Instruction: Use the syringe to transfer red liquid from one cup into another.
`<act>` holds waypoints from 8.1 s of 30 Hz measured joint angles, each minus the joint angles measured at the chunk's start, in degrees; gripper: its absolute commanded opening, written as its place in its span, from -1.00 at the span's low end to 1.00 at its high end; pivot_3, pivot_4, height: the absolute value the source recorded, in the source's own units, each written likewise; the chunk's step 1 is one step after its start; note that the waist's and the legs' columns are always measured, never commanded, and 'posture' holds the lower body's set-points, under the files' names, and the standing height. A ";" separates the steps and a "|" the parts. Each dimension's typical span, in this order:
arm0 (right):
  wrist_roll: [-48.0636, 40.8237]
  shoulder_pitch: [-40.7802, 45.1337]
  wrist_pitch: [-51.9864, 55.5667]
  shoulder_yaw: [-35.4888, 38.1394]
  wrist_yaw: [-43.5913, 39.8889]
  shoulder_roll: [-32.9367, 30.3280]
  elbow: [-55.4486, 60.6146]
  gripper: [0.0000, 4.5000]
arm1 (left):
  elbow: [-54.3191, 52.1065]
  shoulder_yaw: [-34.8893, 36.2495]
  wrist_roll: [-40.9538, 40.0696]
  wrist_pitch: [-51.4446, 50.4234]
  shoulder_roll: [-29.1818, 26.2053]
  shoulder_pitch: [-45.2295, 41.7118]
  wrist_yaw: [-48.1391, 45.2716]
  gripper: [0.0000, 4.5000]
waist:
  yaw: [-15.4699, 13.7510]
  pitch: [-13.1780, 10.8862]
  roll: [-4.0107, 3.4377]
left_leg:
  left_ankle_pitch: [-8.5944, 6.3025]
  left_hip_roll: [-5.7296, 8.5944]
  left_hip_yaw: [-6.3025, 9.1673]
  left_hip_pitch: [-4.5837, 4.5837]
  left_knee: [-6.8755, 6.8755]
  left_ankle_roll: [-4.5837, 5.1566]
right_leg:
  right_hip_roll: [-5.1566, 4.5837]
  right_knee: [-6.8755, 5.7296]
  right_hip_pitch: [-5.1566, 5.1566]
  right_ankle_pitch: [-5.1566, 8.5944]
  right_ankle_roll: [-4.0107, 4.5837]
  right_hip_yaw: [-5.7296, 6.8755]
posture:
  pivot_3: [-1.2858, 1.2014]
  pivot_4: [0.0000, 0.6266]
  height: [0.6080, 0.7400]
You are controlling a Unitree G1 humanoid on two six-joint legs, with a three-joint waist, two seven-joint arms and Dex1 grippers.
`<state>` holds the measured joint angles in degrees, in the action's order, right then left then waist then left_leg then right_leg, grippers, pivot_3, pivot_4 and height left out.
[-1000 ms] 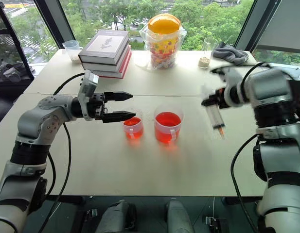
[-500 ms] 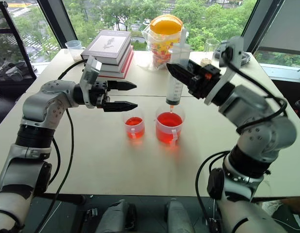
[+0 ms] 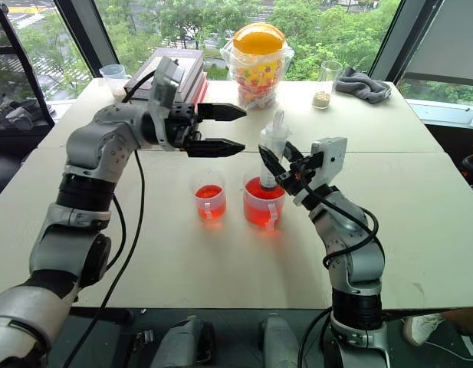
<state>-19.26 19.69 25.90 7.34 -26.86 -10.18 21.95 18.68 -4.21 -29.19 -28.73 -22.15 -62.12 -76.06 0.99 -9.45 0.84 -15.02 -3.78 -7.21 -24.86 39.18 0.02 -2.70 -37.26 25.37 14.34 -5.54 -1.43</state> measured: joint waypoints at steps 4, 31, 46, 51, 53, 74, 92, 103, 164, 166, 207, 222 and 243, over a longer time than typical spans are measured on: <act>0.18 -1.17 -1.65 -1.17 1.01 -0.15 0.10 -0.35 | 2.06 -0.97 0.84 1.35 1.53 -0.86 -0.76 1.00 | -0.03 0.00 0.00 | 0.00 0.00 0.02 0.00 -0.01 0.00 | 0.01 0.00 0.00 0.00 0.00 0.00 | 0.03 -0.52 1.00; 1.73 -2.61 -3.83 -7.55 2.10 -4.37 1.13 -0.35 | 9.45 -2.84 4.96 2.04 6.72 -4.02 -2.29 -0.99 | -0.11 -0.01 0.01 | 0.00 0.00 0.05 0.00 0.00 0.01 | 0.01 0.01 -0.01 0.00 0.01 0.00 | 0.03 -0.52 1.00; 1.00 -2.66 -3.41 -6.44 2.42 -5.23 2.07 -0.35 | 15.41 -2.82 5.03 4.80 8.00 -7.82 -1.66 -0.99 | -0.13 -0.01 0.02 | 0.00 0.00 0.06 0.00 0.00 0.01 | 0.02 0.01 -0.02 0.01 0.01 0.00 | 0.03 -0.52 1.00; 0.78 -2.92 -2.63 -6.44 2.42 -5.22 2.07 -0.35 | 17.09 -2.82 5.00 5.74 8.08 -8.27 -1.97 -0.99 | -0.17 -0.01 0.02 | 0.00 0.00 0.06 0.00 0.00 0.01 | 0.02 0.02 -0.02 0.01 0.01 0.01 | 0.03 -0.52 1.00; 0.57 -3.34 -2.60 -6.46 2.44 -5.15 2.07 -0.35 | 17.41 -2.82 5.01 6.04 8.10 -8.42 -2.14 -0.99 | -0.18 -0.01 0.02 | 0.00 0.00 0.06 0.00 0.00 0.01 | 0.02 0.02 -0.03 0.01 0.01 0.00 | 0.03 -0.52 1.00; 0.44 -4.34 -2.50 -6.49 2.47 -5.42 2.07 -0.35 | 19.43 -2.81 5.01 8.47 8.22 -10.10 -2.29 -0.99 | -0.16 -0.01 0.02 | 0.00 0.01 0.06 0.00 0.00 0.01 | 0.03 0.02 -0.03 0.01 0.01 0.01 | 0.03 -0.52 1.00; -5.53 3.60 7.14 -3.47 3.71 -7.21 4.11 -0.35 | 13.68 -0.62 4.92 7.48 2.65 -6.93 -1.79 0.72 | 0.18 -0.01 0.01 | 0.00 -0.04 0.08 0.02 -0.01 0.01 | 0.07 -0.05 0.00 0.00 0.01 0.01 | 0.03 -0.52 1.00; -10.14 6.37 11.16 -2.38 4.04 -8.85 5.36 -0.35 | 8.50 2.95 4.86 2.47 -7.58 0.31 0.78 0.72 | -0.05 -0.01 0.01 | 0.00 -0.03 0.05 0.02 0.00 0.01 | 0.02 -0.05 -0.01 0.00 0.01 0.02 | 0.03 -0.52 1.00; -2.75 14.90 -1.98 -15.18 -5.71 1.61 -15.99 -0.35 | 10.82 5.07 3.71 2.73 -7.59 -4.32 -2.19 -0.98 | 0.07 0.00 0.04 | 0.02 -0.06 -0.04 0.01 0.00 -0.02 | 0.01 -0.09 0.02 0.00 0.00 0.03 | 0.03 -0.52 1.00; -2.84 14.95 -1.56 -15.12 -5.70 1.65 -15.58 -0.35 | 10.19 5.09 3.75 2.72 -7.70 -4.23 -2.32 -0.98 | 0.06 0.00 0.04 | 0.02 -0.06 -0.04 0.01 0.00 -0.02 | 0.01 -0.09 0.02 0.00 0.00 0.03 | 0.03 -0.52 1.00; -7.89 20.89 6.65 -12.41 -2.57 2.40 -13.03 -0.35 | 4.57 7.51 3.38 -1.76 -15.72 -0.11 -2.03 0.82 | 0.21 0.00 0.04 | 0.02 -0.07 -0.03 0.01 -0.01 -0.02 | 0.01 -0.10 0.04 0.00 0.00 0.04 | 0.03 -0.52 1.00; -19.62 33.37 20.55 0.85 7.49 -0.49 -12.32 -0.35 | -5.58 7.79 0.81 -4.72 -18.06 13.00 -0.87 0.98 | -0.17 0.00 0.04 | 0.02 -0.08 -0.07 0.00 0.01 -0.04 | -0.06 -0.11 0.04 -0.01 0.02 0.04 | 0.03 -0.52 1.00; -17.55 37.98 65.32 -9.49 6.72 -38.34 -37.98 -0.35 | -12.40 5.10 -0.30 -4.47 -12.50 19.36 1.95 0.98 | 0.19 0.00 0.04 | -0.04 -0.05 -0.15 -0.03 -0.12 0.06 | -0.08 0.06 0.11 0.01 0.04 -0.07 | 0.03 -0.52 1.00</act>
<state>-36.81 57.67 91.22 -2.15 -20.13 -48.52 -16.03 6.29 0.89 -29.48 -33.20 -34.66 -42.75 -74.11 1.18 -9.45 0.88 -15.06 -3.83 -7.36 -24.88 39.06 0.09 -2.78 -37.19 25.48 14.35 -5.50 -1.51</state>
